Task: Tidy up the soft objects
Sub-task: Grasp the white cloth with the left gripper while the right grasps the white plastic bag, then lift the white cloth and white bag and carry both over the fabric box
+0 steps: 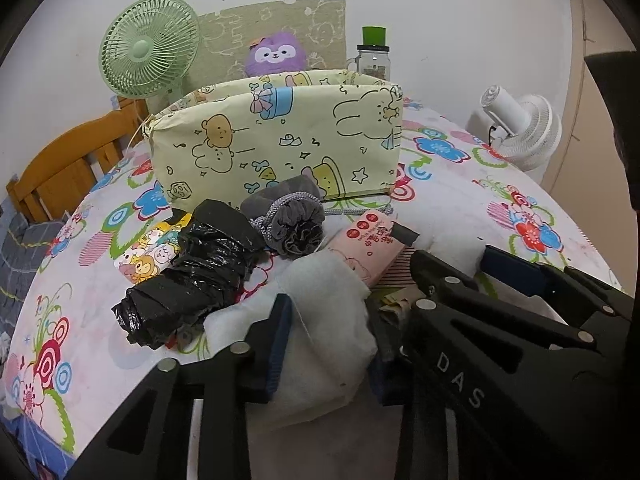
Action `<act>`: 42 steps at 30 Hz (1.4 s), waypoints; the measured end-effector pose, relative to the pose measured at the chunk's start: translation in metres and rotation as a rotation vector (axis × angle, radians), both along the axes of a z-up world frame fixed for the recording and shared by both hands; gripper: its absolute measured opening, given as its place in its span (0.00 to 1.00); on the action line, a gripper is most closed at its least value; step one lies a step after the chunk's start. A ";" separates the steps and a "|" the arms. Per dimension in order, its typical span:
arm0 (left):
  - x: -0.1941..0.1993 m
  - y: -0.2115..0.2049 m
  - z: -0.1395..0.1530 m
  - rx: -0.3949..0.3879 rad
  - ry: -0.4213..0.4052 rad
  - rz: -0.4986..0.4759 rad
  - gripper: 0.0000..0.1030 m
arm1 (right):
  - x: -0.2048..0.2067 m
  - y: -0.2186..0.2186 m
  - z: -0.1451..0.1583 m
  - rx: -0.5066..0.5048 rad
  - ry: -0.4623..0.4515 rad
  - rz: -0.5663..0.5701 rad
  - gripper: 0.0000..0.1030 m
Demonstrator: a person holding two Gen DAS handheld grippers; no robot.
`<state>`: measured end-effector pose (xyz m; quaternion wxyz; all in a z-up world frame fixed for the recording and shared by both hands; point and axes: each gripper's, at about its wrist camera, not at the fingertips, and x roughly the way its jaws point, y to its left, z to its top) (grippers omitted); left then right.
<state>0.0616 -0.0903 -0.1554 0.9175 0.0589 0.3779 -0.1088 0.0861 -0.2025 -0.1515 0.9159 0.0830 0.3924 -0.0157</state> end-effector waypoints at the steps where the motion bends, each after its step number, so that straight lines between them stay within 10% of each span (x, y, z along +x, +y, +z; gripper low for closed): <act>1: 0.000 0.000 0.000 -0.004 0.000 -0.003 0.25 | -0.001 0.001 0.001 0.001 -0.002 0.005 0.53; 14: -0.014 0.011 0.014 -0.034 -0.022 0.025 0.07 | -0.021 0.018 0.025 -0.017 -0.061 0.023 0.47; 42: -0.036 0.020 0.083 -0.111 -0.138 -0.001 0.06 | -0.047 0.023 0.102 -0.026 -0.200 -0.010 0.47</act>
